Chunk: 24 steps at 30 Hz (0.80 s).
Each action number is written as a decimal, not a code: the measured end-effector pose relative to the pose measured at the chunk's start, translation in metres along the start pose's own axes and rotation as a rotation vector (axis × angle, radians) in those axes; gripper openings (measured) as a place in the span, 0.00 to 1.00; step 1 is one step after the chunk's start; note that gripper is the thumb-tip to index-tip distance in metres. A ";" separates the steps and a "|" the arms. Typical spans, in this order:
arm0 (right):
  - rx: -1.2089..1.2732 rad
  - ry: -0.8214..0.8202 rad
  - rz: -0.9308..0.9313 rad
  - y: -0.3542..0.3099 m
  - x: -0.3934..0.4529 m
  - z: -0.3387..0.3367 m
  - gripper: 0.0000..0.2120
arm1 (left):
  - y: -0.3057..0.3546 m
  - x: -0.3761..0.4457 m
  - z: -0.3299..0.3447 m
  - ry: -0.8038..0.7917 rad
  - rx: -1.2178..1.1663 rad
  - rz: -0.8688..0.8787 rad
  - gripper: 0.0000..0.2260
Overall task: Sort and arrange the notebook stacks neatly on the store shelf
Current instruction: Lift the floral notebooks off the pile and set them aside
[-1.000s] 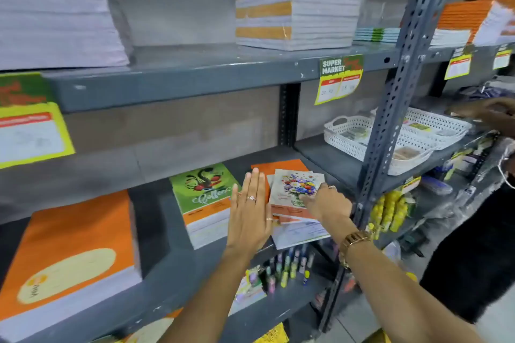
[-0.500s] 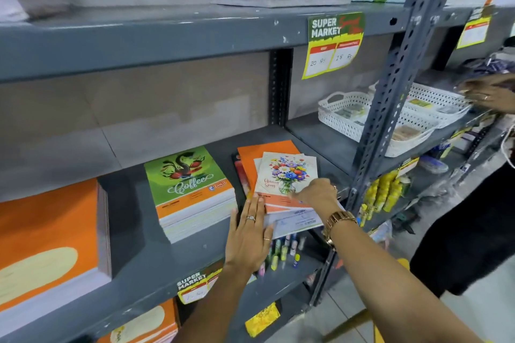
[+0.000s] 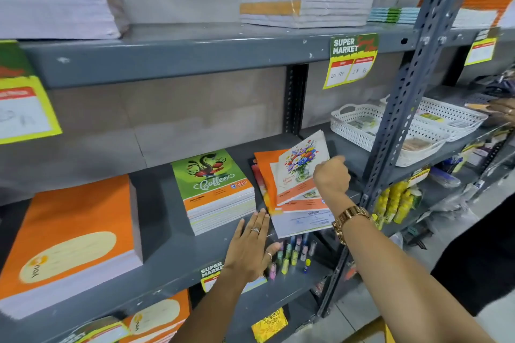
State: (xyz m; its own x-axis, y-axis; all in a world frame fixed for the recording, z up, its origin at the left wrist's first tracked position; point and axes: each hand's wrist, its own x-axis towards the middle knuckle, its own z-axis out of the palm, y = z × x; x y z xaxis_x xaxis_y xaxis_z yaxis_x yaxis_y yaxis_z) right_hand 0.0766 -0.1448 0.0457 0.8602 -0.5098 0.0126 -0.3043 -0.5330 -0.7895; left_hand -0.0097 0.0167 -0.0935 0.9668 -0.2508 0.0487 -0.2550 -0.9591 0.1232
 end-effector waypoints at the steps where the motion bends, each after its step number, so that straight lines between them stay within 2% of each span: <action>1: 0.010 0.034 -0.026 -0.004 -0.004 -0.001 0.14 | -0.004 -0.005 -0.002 -0.007 0.000 -0.005 0.30; 5: 0.133 0.100 -0.048 -0.024 -0.021 -0.004 0.13 | -0.025 -0.031 -0.008 -0.031 0.043 -0.019 0.29; 8: 0.221 0.089 -0.064 -0.042 -0.031 0.000 0.13 | -0.041 -0.050 -0.012 -0.026 0.065 -0.024 0.28; 16: 0.421 -0.267 -0.071 -0.072 -0.054 0.064 0.11 | -0.074 -0.088 -0.022 -0.071 0.048 -0.034 0.28; 19: 0.389 -0.425 -0.067 -0.076 -0.060 0.086 0.17 | -0.084 -0.099 -0.026 -0.075 0.027 -0.052 0.27; 21: 0.295 -0.507 -0.100 -0.076 -0.065 0.093 0.12 | -0.088 -0.103 -0.028 -0.076 0.011 -0.064 0.27; 22: 0.236 -0.517 -0.124 -0.075 -0.066 0.100 0.11 | -0.090 -0.106 -0.029 -0.077 0.005 -0.074 0.27; 24: 0.081 -0.429 -0.159 -0.072 -0.069 0.108 0.13 | -0.090 -0.108 -0.030 -0.081 -0.008 -0.079 0.27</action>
State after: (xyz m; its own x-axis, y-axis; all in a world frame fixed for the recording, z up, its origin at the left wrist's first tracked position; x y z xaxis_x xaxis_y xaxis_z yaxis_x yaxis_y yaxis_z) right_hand 0.0829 0.0017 0.0354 0.9903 -0.0913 -0.1045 -0.1369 -0.5189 -0.8438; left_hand -0.0919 0.1336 -0.0804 0.9820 -0.1843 -0.0420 -0.1774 -0.9753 0.1314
